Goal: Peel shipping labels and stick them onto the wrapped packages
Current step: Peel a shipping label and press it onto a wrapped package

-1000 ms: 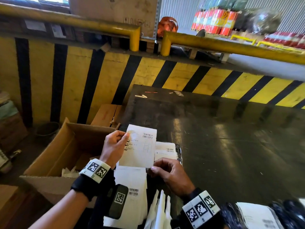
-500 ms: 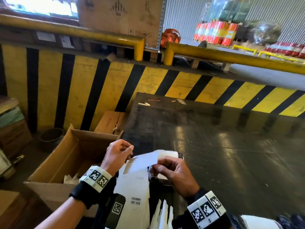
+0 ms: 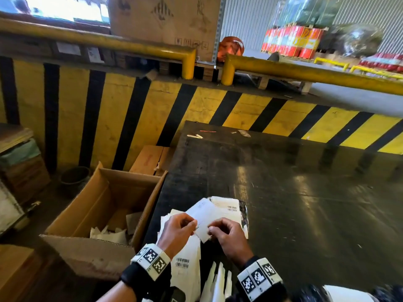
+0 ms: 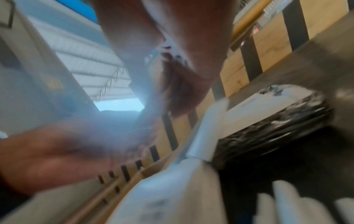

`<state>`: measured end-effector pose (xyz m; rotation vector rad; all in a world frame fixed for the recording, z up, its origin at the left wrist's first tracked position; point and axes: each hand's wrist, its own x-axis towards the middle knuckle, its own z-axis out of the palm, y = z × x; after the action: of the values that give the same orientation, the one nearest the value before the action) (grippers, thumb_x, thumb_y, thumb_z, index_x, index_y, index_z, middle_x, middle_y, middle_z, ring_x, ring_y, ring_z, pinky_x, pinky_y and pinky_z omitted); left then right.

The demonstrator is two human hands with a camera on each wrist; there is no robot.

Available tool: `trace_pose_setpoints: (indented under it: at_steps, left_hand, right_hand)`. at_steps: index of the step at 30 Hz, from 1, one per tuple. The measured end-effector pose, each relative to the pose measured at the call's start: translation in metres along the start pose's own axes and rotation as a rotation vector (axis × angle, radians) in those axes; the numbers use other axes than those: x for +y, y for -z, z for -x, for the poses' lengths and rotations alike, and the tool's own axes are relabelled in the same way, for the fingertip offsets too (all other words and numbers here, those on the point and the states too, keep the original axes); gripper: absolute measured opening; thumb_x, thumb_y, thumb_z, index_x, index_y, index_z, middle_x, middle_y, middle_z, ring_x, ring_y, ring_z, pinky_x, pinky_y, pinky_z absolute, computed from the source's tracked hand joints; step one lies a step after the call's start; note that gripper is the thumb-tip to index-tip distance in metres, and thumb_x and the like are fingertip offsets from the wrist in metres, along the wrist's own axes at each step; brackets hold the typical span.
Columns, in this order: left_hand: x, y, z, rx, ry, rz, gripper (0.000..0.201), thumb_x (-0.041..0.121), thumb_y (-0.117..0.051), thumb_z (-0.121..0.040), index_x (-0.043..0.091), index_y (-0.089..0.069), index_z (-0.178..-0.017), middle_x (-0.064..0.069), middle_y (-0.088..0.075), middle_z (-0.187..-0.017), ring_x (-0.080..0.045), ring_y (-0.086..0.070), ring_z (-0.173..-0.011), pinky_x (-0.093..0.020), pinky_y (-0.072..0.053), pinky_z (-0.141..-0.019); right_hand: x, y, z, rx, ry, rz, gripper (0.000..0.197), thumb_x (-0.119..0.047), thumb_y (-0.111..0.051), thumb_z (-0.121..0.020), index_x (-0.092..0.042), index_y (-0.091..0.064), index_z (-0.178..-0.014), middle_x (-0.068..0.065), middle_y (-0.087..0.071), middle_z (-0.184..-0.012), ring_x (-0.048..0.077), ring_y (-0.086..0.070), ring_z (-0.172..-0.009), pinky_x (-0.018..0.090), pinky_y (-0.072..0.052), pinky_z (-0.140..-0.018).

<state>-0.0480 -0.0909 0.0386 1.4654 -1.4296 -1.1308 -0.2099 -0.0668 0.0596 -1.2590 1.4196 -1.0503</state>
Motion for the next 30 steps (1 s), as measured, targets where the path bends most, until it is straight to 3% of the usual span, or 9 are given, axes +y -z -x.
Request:
trace_pose_setpoints:
  at_steps: [4,6,10,14,19,22,26,28,30]
  left_hand:
    - [-0.024,-0.002,-0.012,-0.056,-0.115,-0.314,0.023,0.025,-0.060,-0.091,0.021,-0.064,-0.113,0.003,-0.062,-0.119,-0.013,-0.055,-0.110,-0.029,-0.045,-0.097]
    - [-0.031,-0.005,-0.015,-0.126,-0.103,-0.424,0.029,0.028,-0.055,-0.093,0.022,-0.061,-0.121,0.004,-0.057,-0.129,-0.014,-0.050,-0.120,-0.029,-0.040,-0.103]
    - [-0.043,-0.009,-0.020,-0.196,-0.020,-0.456,0.032,0.032,-0.052,-0.094,0.027,-0.057,-0.125,0.001,-0.053,-0.136,-0.016,-0.048,-0.125,-0.032,-0.038,-0.106]
    - [-0.051,-0.010,-0.022,-0.243,0.023,-0.521,0.033,0.041,-0.049,-0.093,0.036,-0.055,-0.125,0.002,-0.048,-0.140,-0.020,-0.045,-0.128,-0.034,-0.035,-0.108]
    - [-0.053,-0.011,-0.018,-0.256,0.049,-0.502,0.034,0.044,-0.047,-0.093,0.037,-0.055,-0.126,0.004,-0.049,-0.141,-0.017,-0.040,-0.133,-0.036,-0.031,-0.112]
    - [-0.041,-0.008,-0.014,-0.166,0.042,-0.304,0.030,0.038,-0.050,-0.094,0.028,-0.060,-0.121,0.004,-0.056,-0.131,-0.014,-0.051,-0.120,-0.027,-0.039,-0.102]
    - [-0.014,0.002,-0.012,0.050,0.186,0.073,0.042,0.036,-0.061,-0.089,0.017,-0.051,-0.125,-0.008,-0.060,-0.119,-0.022,-0.061,-0.105,-0.032,-0.051,-0.085]
    - [-0.003,0.006,-0.012,0.022,0.348,0.320,0.057,0.037,-0.065,-0.086,0.013,-0.042,-0.132,-0.014,-0.061,-0.118,-0.026,-0.065,-0.098,-0.036,-0.053,-0.084]
    - [0.006,0.012,-0.011,-0.028,0.379,0.516,0.058,0.028,-0.068,-0.085,0.007,-0.041,-0.132,-0.019,-0.065,-0.113,-0.030,-0.069,-0.092,-0.039,-0.054,-0.084]
  right_hand:
    - [0.025,0.014,-0.017,0.248,0.053,0.342,0.013,-0.006,-0.065,-0.082,-0.015,-0.065,-0.091,0.004,-0.065,-0.095,0.011,-0.060,-0.081,0.023,-0.051,-0.075]
    - [0.034,0.020,-0.027,0.287,0.080,0.448,0.021,-0.007,-0.066,-0.081,-0.014,-0.064,-0.101,0.006,-0.062,-0.106,0.016,-0.059,-0.089,0.028,-0.050,-0.084]
    - [0.041,0.023,-0.045,0.174,0.034,0.691,0.042,-0.018,-0.060,-0.086,-0.008,-0.055,-0.127,0.008,-0.055,-0.129,0.023,-0.050,-0.119,0.034,-0.040,-0.104]
    - [0.038,0.015,-0.057,0.074,-0.063,0.809,0.049,-0.024,-0.053,-0.090,-0.009,-0.046,-0.136,0.008,-0.050,-0.136,0.024,-0.043,-0.127,0.030,-0.033,-0.106]
    - [0.040,0.003,-0.066,0.120,-0.177,0.597,0.042,-0.020,-0.060,-0.089,-0.009,-0.054,-0.129,0.008,-0.058,-0.130,0.025,-0.054,-0.118,0.030,-0.040,-0.102]
    - [0.035,0.001,-0.071,0.215,-0.197,0.325,0.024,-0.008,-0.066,-0.083,-0.004,-0.066,-0.107,0.012,-0.068,-0.108,0.025,-0.064,-0.100,0.028,-0.048,-0.088]
    - [0.005,0.001,-0.061,0.170,-0.204,-0.145,0.017,0.000,-0.068,-0.081,-0.001,-0.064,-0.097,0.009,-0.069,-0.082,0.017,-0.064,-0.070,0.020,-0.053,-0.061]
    - [-0.009,-0.001,-0.052,0.109,-0.188,-0.282,0.013,-0.002,-0.068,-0.082,-0.003,-0.065,-0.095,0.011,-0.070,-0.082,0.018,-0.066,-0.070,0.025,-0.055,-0.066]
    - [-0.019,-0.004,-0.044,0.071,-0.161,-0.322,0.015,-0.005,-0.070,-0.081,-0.002,-0.068,-0.096,0.014,-0.073,-0.085,0.023,-0.069,-0.075,0.035,-0.057,-0.075]
